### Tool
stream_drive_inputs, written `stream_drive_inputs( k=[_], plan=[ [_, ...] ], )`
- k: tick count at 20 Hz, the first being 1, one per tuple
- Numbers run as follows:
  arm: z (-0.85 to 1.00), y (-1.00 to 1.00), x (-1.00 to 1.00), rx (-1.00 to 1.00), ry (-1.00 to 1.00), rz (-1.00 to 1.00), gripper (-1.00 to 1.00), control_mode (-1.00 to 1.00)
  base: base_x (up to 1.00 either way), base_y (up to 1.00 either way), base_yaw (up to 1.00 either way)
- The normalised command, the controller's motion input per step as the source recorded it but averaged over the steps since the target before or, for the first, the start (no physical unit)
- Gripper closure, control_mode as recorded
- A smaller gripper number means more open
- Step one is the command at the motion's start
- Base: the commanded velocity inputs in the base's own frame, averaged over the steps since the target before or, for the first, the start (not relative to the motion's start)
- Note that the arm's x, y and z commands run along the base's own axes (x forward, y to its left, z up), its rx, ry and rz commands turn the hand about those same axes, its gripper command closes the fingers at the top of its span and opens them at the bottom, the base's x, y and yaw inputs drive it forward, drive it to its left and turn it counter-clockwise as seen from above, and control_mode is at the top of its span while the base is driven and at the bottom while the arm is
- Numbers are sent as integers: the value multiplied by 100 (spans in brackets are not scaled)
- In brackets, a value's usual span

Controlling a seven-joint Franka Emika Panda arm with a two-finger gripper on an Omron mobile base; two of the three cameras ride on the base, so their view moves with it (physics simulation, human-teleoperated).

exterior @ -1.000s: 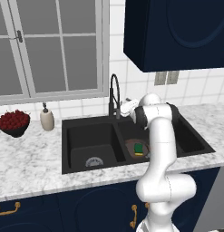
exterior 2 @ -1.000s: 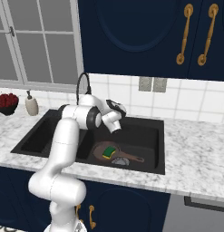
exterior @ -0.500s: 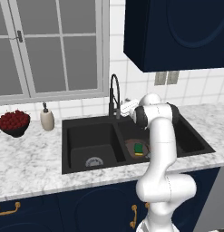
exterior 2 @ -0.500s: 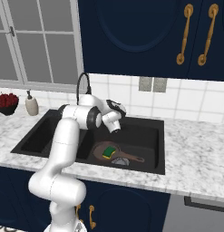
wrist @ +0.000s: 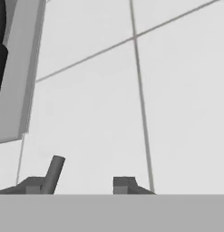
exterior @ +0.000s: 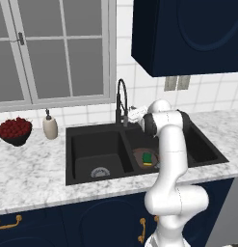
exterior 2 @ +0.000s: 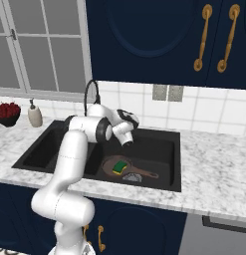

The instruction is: Pick the pan and sponge and place them into the sink. Then turn on the water.

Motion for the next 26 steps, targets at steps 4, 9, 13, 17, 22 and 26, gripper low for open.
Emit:
stream_drive_inputs(
  k=[4, 9, 13, 17, 22, 26],
  plan=[
    [-21, -99, 55, 0, 11, -6, 100, -100, 0, 0, 0],
    [-39, -100, 46, 0, 20, -10, 100, -100, 0, 0, 0],
    [-47, -100, 41, 0, 24, -8, 100, -100, 0, 0, 0],
    [-54, -100, 33, 0, 27, -3, 100, -100, 0, 0, 0],
    [-71, -100, 24, -1, 27, -1, 100, -100, 0, 0, 0],
    [-82, -100, 11, -10, 28, -1, 100, -100, 0, 0, 0]
  ],
)
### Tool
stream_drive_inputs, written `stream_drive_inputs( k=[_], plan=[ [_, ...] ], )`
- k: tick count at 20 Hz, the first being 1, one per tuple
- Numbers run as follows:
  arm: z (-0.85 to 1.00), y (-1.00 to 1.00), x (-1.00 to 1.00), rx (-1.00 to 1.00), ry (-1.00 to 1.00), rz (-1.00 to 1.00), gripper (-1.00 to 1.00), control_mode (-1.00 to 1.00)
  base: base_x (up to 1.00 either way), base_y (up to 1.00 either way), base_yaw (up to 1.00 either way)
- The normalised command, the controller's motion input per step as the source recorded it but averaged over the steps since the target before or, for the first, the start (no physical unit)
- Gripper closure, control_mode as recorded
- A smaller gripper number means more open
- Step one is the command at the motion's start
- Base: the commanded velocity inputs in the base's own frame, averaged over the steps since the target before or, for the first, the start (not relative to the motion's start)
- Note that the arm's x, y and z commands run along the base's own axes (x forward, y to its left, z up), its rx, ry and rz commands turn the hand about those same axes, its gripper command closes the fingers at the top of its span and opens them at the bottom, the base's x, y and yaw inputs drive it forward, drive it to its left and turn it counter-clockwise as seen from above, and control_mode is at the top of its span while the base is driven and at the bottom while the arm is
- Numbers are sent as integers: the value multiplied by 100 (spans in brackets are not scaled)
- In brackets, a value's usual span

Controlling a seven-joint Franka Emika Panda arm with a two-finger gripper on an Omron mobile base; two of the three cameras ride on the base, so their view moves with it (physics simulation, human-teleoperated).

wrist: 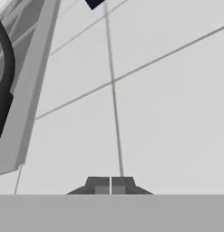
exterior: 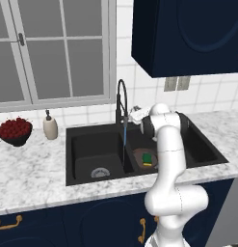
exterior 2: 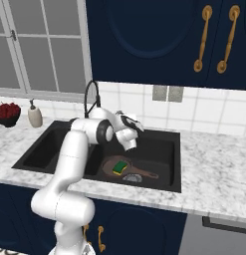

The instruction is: Pick the pan and sponge and place them into the sink. Then turn on the water.

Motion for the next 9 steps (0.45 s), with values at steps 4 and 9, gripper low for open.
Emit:
stream_drive_inputs(
  k=[4, 9],
  plan=[
    [10, -100, -47, 3, -1, 3, 100, -100, 0, 0, 0],
    [17, -100, -99, 5, -19, 2, 100, -100, 0, 0, 0]
  ],
)
